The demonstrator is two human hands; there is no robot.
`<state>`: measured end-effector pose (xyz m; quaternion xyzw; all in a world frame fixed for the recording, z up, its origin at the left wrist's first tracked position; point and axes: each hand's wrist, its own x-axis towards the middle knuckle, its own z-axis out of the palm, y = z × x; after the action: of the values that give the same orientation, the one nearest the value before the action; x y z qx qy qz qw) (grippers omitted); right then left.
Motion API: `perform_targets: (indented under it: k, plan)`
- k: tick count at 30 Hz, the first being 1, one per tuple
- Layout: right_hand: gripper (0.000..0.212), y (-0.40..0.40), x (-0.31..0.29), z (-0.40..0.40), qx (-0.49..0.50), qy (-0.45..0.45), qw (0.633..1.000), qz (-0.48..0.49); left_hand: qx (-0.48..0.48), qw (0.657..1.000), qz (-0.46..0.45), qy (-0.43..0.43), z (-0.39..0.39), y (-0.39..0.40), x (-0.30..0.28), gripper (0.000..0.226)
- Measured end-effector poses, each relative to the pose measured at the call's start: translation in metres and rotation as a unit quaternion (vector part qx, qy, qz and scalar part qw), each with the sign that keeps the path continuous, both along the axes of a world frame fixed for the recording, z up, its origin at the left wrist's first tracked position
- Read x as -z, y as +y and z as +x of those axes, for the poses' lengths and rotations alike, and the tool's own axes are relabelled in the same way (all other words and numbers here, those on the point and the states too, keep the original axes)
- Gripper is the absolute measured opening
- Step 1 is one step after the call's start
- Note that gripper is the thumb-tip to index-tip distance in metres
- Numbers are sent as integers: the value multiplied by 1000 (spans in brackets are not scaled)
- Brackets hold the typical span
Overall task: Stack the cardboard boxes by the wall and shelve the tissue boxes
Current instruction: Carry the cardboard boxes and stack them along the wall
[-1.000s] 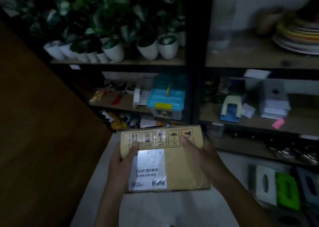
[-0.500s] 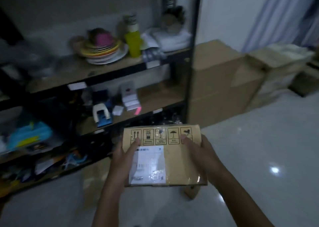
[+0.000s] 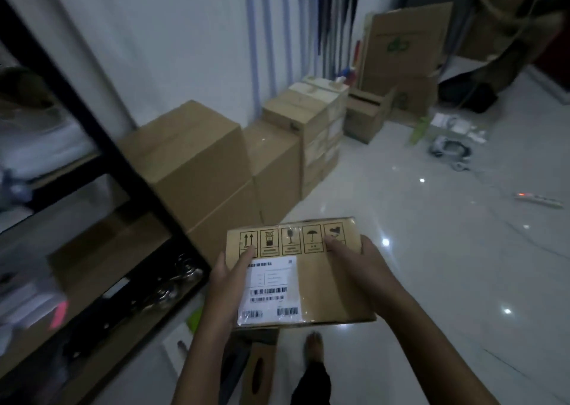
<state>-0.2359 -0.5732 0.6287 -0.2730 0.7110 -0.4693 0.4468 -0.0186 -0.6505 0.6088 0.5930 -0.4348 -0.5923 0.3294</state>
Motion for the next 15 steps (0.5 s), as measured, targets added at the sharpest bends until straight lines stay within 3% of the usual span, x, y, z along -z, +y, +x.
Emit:
perform_targets:
  k: [4, 11, 15]
  plan:
    - [52, -68, -2, -76, 33, 25, 999, 25, 21, 1000, 8, 0, -82, -74, -2, 26]
    - [67, -161, -11, -199, 116, 23, 992, 43, 13, 1000, -11, -4, -209, -175, -20, 42]
    - [55, -204, -5, -263, 139, 32, 989, 31, -32, 999, -12, 12, -280, -217, -22, 39]
